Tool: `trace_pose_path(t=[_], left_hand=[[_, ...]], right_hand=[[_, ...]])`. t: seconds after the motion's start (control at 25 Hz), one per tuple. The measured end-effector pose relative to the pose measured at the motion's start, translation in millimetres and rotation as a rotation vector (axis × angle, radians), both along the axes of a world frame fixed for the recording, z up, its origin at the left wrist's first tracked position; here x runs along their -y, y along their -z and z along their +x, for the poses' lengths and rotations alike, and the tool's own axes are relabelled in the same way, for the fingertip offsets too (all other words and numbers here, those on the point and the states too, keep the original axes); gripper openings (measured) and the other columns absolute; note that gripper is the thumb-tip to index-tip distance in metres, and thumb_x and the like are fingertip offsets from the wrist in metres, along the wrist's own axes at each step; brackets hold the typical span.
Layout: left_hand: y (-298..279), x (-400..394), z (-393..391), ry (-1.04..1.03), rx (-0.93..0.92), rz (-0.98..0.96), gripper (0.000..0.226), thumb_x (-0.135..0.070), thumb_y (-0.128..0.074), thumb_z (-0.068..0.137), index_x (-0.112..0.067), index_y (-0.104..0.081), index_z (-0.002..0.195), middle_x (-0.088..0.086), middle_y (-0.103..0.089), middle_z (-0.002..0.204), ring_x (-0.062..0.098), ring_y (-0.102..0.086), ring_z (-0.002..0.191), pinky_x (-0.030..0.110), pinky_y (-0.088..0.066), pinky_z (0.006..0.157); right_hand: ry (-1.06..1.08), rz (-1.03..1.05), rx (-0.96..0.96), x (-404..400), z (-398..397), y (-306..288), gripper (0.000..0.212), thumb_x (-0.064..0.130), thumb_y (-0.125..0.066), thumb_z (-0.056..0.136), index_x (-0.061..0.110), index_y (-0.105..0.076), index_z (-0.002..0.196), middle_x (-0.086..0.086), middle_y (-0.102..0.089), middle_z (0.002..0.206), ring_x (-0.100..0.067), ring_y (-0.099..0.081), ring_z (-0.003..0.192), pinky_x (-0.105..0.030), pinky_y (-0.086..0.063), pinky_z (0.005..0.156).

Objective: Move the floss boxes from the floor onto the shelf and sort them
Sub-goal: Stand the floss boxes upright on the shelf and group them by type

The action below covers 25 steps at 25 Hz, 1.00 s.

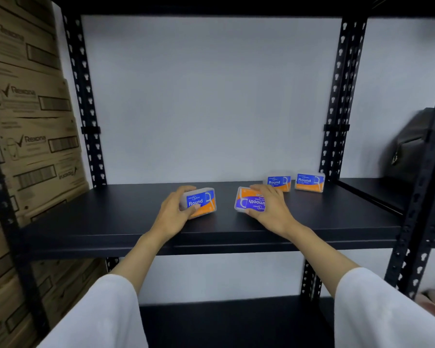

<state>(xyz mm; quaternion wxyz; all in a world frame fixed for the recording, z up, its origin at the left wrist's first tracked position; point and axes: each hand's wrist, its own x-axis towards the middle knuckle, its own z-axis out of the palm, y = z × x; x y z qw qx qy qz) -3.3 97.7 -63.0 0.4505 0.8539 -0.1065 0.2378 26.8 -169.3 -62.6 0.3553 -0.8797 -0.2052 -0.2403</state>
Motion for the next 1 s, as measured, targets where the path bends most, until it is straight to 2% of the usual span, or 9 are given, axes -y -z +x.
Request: trace_pose_path(t=[0.08,0.16,0.32,0.48,0.64,0.8,0.92,1.0], left_hand=[[-5.1,0.5,3.7,0.029,-0.041,-0.077,0.033,-0.018,-0.071,0.086,-0.028,-0.057,0.113,-0.001,-0.063,0.11,0.015,-0.062,0.101,0.021,-0.051,0.075],[-9.0,7.0,8.7,0.067,-0.078,-0.067,0.031,-0.016,-0.072,0.084,-0.029,-0.059,0.109,0.0,-0.062,0.111,0.014,-0.064,0.1,0.022,-0.056,0.07],[-13.4,43.1,30.2,0.156,-0.088,0.028,0.029,-0.016,-0.071,0.086,-0.029,-0.057,0.108,0.001,-0.058,0.117,0.01,-0.062,0.098,0.028,-0.059,0.072],[-11.8,92.2,63.9,0.196,-0.058,0.092,0.03,-0.016,-0.07,0.086,-0.03,-0.057,0.109,0.003,-0.055,0.123,0.017,-0.059,0.107,0.034,-0.059,0.079],[-9.2,137.8,97.1,0.235,-0.062,0.119,0.031,-0.017,-0.07,0.086,-0.031,-0.056,0.11,0.005,-0.055,0.123,0.017,-0.057,0.11,0.037,-0.059,0.079],[-8.3,177.3,122.2,0.266,-0.077,0.127,0.034,-0.017,-0.07,0.086,-0.035,-0.054,0.111,0.007,-0.055,0.121,0.017,-0.06,0.106,0.04,-0.059,0.079],[-6.0,198.6,125.3,0.259,-0.044,0.17,0.04,-0.017,-0.069,0.087,-0.039,-0.05,0.115,0.006,-0.052,0.122,0.019,-0.056,0.113,0.038,-0.055,0.088],[-5.5,196.8,116.7,0.232,-0.003,0.231,0.046,-0.025,-0.065,0.089,-0.039,-0.045,0.127,0.004,-0.047,0.13,0.018,-0.049,0.12,0.035,-0.047,0.097]], right_hand=[[0.033,-0.041,0.025,0.5,-1.1,-1.1,0.065,0.03,-0.075,0.079,0.018,-0.043,0.134,-0.002,-0.047,0.132,-0.019,-0.037,0.123,-0.031,-0.035,0.1],[0.087,-0.102,0.049,7.6,-1.7,-2.2,0.066,0.031,-0.074,0.08,0.019,-0.042,0.136,-0.002,-0.046,0.134,-0.02,-0.037,0.125,-0.034,-0.034,0.102],[0.259,-0.164,0.088,52.4,1.2,-0.4,0.066,0.031,-0.073,0.08,0.019,-0.042,0.136,-0.003,-0.046,0.136,-0.023,-0.034,0.127,-0.038,-0.033,0.103],[0.362,-0.147,0.065,116.1,7.6,0.5,0.065,0.027,-0.075,0.078,0.019,-0.044,0.135,-0.002,-0.046,0.136,-0.024,-0.034,0.125,-0.039,-0.035,0.104],[0.37,-0.059,0.049,159.0,16.5,4.2,0.068,0.024,-0.078,0.077,0.02,-0.044,0.136,-0.001,-0.046,0.137,-0.02,-0.032,0.126,-0.032,-0.034,0.102],[0.345,0.007,0.065,167.6,24.8,9.0,0.07,0.021,-0.078,0.076,0.022,-0.043,0.137,0.002,-0.044,0.138,-0.015,-0.029,0.126,-0.023,-0.029,0.097],[0.315,0.016,0.066,169.7,29.2,12.2,0.072,0.02,-0.079,0.075,0.022,-0.042,0.137,0.002,-0.042,0.138,-0.013,-0.028,0.127,-0.021,-0.029,0.096],[0.299,0.024,0.052,169.5,28.2,11.5,0.073,0.021,-0.079,0.075,0.021,-0.041,0.138,0.001,-0.042,0.138,-0.013,-0.029,0.127,-0.02,-0.029,0.095]])
